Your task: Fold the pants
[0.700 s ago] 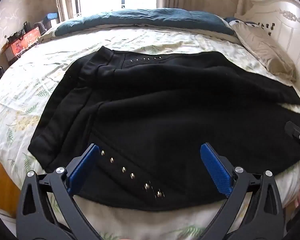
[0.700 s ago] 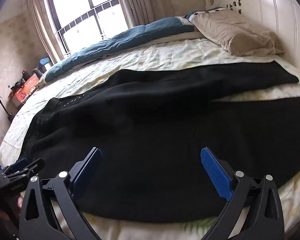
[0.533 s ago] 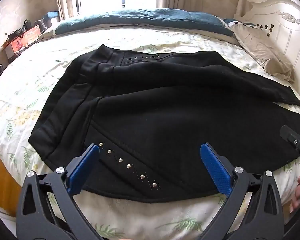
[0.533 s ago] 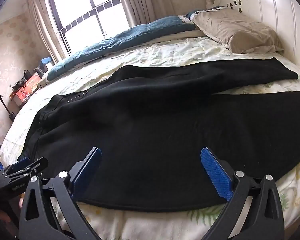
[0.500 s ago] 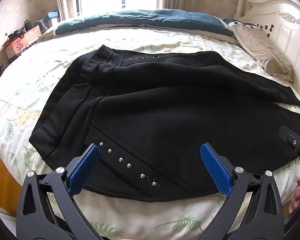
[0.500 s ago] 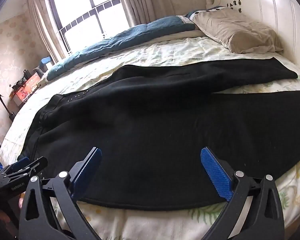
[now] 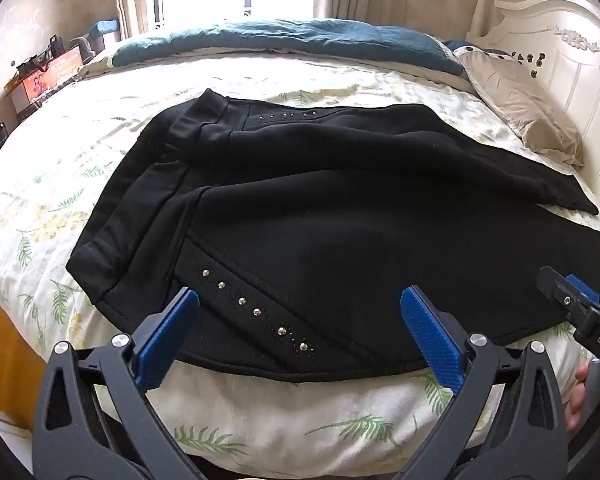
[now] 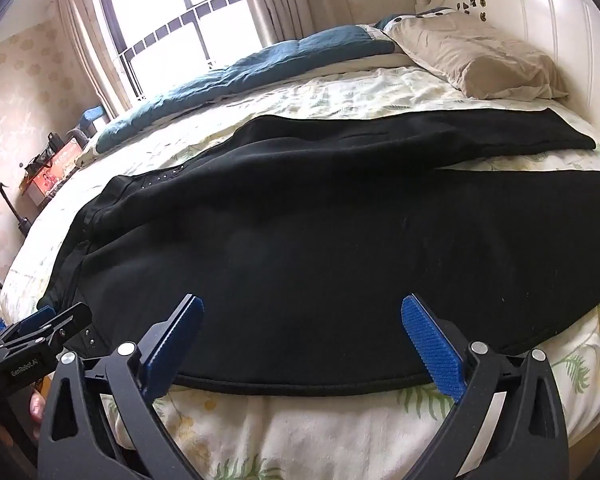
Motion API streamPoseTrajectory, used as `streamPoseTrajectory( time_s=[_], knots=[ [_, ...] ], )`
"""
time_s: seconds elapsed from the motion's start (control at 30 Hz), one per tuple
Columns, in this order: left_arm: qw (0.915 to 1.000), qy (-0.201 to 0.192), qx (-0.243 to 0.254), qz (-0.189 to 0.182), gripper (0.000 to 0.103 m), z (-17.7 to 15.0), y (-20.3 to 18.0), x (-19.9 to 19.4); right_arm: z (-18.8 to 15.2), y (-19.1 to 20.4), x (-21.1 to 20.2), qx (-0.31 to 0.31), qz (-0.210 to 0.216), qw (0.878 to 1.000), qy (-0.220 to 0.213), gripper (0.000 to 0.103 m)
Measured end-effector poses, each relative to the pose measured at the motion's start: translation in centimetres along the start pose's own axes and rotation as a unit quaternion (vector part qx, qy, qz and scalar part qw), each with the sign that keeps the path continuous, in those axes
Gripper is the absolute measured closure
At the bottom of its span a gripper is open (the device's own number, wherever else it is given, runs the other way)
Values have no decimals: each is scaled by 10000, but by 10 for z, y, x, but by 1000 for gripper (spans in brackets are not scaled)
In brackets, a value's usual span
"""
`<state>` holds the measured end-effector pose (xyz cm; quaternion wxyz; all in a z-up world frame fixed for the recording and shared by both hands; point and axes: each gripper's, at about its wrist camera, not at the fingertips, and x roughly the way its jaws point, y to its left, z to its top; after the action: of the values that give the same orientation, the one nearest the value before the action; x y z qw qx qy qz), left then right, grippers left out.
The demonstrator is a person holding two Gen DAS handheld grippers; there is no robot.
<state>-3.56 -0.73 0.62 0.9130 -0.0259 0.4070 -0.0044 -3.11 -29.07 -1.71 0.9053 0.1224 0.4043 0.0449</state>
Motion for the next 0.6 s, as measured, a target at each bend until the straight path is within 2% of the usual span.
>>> streamPoseTrajectory(
  time_s=[0.6],
  knots=[
    [10000,35,38,46,2,-3,-4,2,-6,-1,6,53,-29,9999,81,4]
  ],
)
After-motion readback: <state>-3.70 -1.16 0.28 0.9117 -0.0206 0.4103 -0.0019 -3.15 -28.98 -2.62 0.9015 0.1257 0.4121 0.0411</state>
